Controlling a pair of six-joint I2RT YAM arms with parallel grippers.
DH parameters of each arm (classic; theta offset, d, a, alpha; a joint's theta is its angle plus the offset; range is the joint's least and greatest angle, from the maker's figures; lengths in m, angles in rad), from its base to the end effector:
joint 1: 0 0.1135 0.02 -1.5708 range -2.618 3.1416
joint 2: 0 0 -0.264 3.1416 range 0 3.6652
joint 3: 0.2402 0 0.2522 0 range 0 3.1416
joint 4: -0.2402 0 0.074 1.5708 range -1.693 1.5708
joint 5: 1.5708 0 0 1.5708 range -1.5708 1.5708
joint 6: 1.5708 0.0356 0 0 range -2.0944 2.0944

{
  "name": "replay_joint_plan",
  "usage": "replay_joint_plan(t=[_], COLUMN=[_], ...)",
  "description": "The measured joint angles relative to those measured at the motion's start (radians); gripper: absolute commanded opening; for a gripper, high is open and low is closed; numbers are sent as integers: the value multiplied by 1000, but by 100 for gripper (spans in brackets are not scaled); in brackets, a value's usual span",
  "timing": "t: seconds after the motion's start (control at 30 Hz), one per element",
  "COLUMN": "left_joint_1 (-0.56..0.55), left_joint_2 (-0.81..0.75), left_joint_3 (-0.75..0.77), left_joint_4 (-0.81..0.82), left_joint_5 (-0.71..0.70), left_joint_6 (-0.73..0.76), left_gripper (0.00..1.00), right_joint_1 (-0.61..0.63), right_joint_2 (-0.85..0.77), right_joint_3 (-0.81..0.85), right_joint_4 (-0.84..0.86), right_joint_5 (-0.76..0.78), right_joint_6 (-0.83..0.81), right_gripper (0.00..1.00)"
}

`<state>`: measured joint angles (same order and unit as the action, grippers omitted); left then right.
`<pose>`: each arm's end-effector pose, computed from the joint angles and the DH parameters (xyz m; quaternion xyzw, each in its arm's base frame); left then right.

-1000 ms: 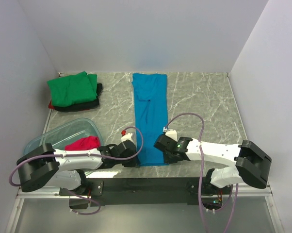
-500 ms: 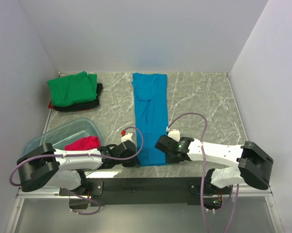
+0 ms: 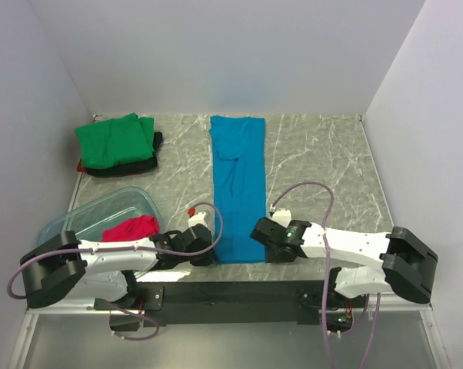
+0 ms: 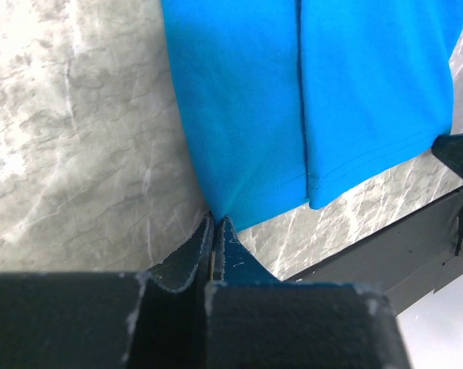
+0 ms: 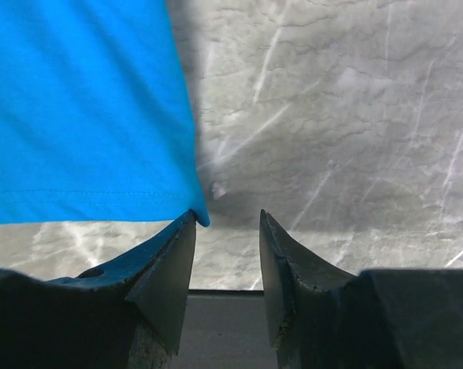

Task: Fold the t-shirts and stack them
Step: Fold the tshirt

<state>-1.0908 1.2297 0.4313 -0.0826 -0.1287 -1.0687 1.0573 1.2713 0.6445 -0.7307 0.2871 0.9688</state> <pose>0.1034 -0.1887 0.1444 -0.0114 0.9393 -0.2690 0.2125 0.1063 0.1680 0.1650 -0.0283 0.9838 0.0141 0.1765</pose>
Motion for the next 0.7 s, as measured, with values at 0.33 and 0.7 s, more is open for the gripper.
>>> replay_joint_plan(t=[0.33, 0.7], left_joint_1=[0, 0], left_joint_2=[-40, -58], left_joint_3=[-31, -37], left_joint_4=[3, -13], left_joint_5=[0, 0], left_joint_6=[-10, -14], left_gripper=[0, 0], right_joint_1=[0, -26], right_joint_2=[-148, -114], right_joint_3=[-23, -85], right_joint_4=[82, 199], right_joint_5=[-60, -119], right_joint_6=[-2, -16], right_gripper=[48, 48])
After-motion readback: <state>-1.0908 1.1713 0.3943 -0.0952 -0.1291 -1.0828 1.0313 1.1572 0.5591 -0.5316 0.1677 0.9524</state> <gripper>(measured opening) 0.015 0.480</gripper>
